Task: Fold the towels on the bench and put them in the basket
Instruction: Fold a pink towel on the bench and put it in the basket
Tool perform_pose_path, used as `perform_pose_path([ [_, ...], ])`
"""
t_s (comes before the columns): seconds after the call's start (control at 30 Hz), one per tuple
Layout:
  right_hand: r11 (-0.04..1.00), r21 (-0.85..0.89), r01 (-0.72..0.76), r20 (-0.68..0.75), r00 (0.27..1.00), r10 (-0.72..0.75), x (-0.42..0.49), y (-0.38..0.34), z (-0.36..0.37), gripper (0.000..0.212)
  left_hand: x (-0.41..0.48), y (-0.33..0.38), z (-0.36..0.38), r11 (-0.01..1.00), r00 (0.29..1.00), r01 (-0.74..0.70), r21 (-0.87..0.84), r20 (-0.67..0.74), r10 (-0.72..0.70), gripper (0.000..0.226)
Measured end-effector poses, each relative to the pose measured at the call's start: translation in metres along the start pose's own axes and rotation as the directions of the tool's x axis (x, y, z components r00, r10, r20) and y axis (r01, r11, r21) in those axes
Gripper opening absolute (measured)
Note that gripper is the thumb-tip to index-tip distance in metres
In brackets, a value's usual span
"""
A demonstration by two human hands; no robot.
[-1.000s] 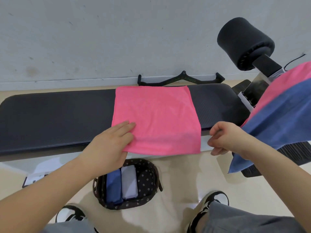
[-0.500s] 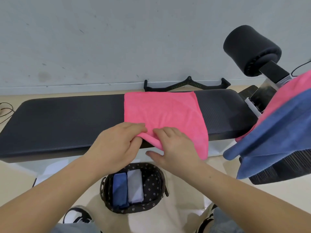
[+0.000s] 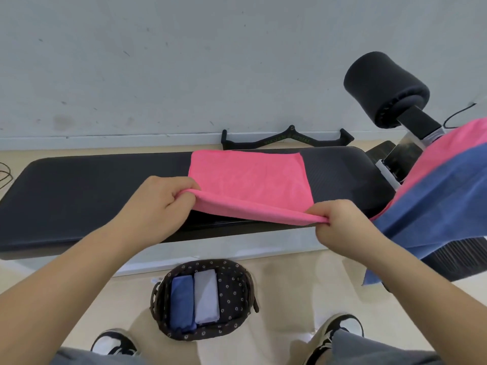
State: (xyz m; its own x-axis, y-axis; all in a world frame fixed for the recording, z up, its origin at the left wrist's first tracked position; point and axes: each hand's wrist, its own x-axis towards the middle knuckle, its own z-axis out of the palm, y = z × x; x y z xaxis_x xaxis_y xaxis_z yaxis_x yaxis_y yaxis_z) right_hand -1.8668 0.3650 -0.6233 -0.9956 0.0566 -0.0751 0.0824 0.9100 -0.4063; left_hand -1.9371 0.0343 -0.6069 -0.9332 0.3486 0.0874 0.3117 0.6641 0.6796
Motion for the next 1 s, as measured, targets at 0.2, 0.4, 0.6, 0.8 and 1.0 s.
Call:
perform_pose_path([
  [0.2, 0.959, 0.214, -0.184, 0.168, 0.974, 0.149, 0.001, 0.007, -0.035, 0.014, 0.008, 0.013, 0.005, 0.978, 0.97, 0.19, -0.092, 0.171, -0.172, 0.02],
  [0.4, 0.749, 0.593, -0.296, 0.171, 0.955, 0.242, 0.021, 0.006, -0.033, 0.024, 0.021, 0.016, 0.014, 0.958, 0.954, 0.279, -0.064, 0.135, -0.269, 0.017],
  [0.6, 0.679, 0.617, -0.398, 0.133, 0.903, 0.409, 0.059, 0.008, -0.009, 0.016, 0.053, 0.005, 0.025, 0.962, 0.96, 0.268, -0.046, 0.101, -0.262, 0.028],
  [0.8, 0.873, 0.392, -0.289, -0.102, 0.93, 0.354, 0.087, 0.024, 0.006, 0.018, 0.081, -0.022, 0.033, 0.964, 0.963, 0.257, 0.062, 0.069, -0.261, 0.016],
  [1.0, 0.91, 0.314, -0.271, -0.17, 0.927, 0.335, 0.098, 0.034, 0.012, 0.007, 0.092, -0.026, 0.037, 0.947, 0.957, 0.253, 0.2, 0.089, -0.274, 0.013],
])
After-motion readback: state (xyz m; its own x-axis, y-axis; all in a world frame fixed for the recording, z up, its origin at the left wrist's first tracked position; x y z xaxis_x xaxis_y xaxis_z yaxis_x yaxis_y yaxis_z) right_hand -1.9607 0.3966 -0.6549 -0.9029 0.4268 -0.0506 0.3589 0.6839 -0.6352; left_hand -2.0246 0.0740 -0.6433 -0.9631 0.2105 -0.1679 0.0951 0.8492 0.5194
